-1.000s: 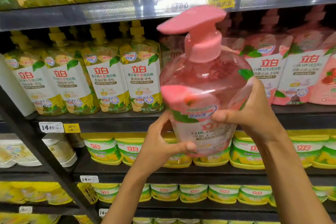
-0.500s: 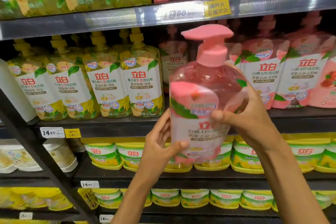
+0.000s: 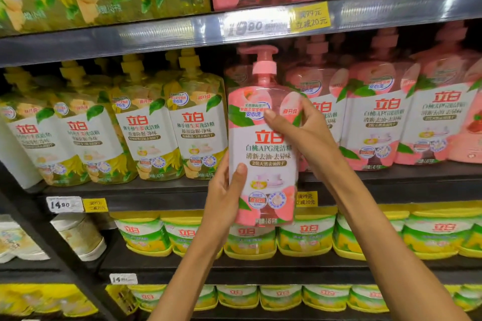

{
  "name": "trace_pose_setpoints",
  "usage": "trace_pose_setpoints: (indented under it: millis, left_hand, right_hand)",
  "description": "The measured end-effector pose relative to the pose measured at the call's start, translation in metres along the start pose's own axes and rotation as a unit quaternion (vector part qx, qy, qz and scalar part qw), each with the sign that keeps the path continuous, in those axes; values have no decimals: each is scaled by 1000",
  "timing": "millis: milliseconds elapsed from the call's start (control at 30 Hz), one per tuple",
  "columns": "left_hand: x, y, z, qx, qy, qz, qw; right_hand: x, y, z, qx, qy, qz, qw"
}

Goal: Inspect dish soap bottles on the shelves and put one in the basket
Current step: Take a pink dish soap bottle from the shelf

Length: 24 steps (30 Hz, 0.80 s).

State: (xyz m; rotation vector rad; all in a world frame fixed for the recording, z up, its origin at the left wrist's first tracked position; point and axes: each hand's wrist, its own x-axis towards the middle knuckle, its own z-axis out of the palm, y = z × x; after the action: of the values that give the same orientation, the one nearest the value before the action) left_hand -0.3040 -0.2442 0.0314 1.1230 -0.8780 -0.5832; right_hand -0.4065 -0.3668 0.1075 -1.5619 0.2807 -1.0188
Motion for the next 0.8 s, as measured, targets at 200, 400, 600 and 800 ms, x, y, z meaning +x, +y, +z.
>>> trace_pose_setpoints:
  millis: [200,400,600,800]
  left_hand:
    - [20,-3,-4,16,20,23,999]
    - [35,-3,-3,34,21,56,998]
    - [44,-14,-3,45,24,78,996]
    - [45,-11,-1,150,72,107,980]
  right_hand:
    - [17,5,6,-35,42,-6,998]
    - [29,3,4,-98,14,-35,994]
    - [32,16,7,-141,42,-58,987]
    - [19,27,14,-180,109,-198,957]
